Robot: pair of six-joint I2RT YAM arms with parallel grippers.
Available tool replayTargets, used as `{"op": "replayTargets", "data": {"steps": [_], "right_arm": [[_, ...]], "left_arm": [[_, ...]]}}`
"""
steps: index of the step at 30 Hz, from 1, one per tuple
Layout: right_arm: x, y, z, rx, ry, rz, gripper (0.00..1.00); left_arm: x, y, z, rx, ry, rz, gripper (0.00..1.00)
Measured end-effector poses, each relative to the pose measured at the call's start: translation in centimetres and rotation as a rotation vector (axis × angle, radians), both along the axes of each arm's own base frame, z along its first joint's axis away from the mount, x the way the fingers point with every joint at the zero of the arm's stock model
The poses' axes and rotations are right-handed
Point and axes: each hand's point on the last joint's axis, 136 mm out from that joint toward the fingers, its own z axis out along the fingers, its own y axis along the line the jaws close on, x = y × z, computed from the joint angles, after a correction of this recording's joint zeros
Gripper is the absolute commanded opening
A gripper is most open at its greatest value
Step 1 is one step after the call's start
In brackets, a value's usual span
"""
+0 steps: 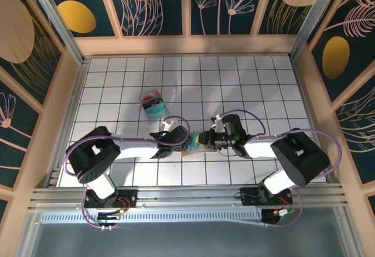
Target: Take the credit cards out of the card holder
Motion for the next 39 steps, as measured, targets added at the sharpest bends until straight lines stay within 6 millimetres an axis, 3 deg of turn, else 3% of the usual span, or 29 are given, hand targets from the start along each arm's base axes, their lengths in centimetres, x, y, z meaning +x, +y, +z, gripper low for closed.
{"op": "replayTargets", "data": {"steps": [2,7,20,23,32,39], "right_arm": [[0.1,-0.2,-0.3,-0.015,0.0,-0.013,0.0],[0.5,-1.4,-0.8,-0.094,-0.018,-0.058,0.0],[2.0,-5.1,2.3,-0.173,-0.142,-0.192,0.0],[2.1,-5.4,3.4,-0.163,-0.176,-0.202,0.0],[2.8,-6.9,6.5,-0.075,-0.266,-0.241,0.0],[2.5,-6.4,9.3,0.063,-0.322,-0.21,0.0]], "left_arm": [[0.0,0.0,0.0,-0.003,-0.001,0.003,0.99],[0.0,0.0,0.0,-0.006,-0.002,0.007,0.99],[-0.2,0.3,1.1,-0.003,-0.005,-0.004,0.99],[0.0,-0.1,2.6,-0.041,-0.031,-0.009,0.99],[1.2,-3.2,11.3,-0.353,-0.204,-0.049,0.98],[1.1,-5.6,15.2,-0.586,-0.258,-0.145,0.83]]}}
